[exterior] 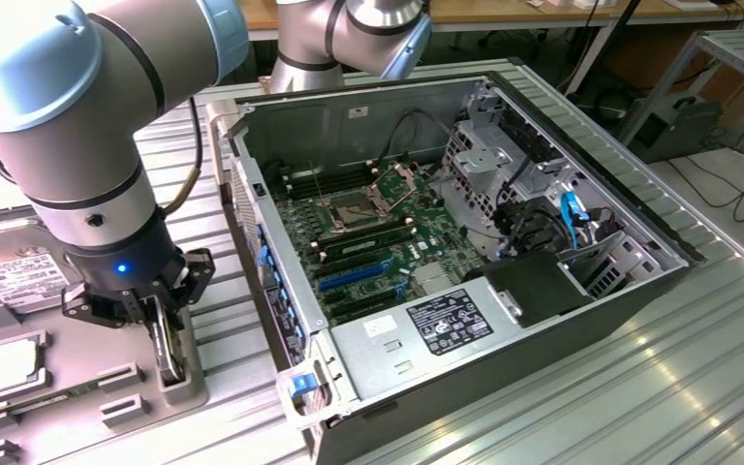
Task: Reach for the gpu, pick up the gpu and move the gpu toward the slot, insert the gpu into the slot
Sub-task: 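Pick up the gpu and move the gpu toward the slot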
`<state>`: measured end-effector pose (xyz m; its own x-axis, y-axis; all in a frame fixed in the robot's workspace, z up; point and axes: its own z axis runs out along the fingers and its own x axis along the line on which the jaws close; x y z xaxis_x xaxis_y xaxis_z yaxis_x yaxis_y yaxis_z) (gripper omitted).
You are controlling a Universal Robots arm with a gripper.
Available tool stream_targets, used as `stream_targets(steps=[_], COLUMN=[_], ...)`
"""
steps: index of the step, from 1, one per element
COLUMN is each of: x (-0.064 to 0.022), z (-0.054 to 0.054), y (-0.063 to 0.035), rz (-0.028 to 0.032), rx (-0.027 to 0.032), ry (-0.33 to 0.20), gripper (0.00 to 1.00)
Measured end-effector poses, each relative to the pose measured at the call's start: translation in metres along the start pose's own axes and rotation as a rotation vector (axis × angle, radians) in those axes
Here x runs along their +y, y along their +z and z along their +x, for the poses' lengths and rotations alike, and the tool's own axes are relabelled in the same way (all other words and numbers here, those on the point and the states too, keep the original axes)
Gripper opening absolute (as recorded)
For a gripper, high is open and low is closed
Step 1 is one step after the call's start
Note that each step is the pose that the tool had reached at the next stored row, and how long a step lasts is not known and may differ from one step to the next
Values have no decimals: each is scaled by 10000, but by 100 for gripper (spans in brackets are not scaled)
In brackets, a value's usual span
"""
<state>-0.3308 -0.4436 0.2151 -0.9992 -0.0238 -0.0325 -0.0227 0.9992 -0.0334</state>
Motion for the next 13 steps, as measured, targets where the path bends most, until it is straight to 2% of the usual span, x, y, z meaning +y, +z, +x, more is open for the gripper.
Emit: stream_targets(steps=[13], x=[-4], z=[-3], y=[-117], rz=[2], rx=[2], ry=[0], gripper=[29])
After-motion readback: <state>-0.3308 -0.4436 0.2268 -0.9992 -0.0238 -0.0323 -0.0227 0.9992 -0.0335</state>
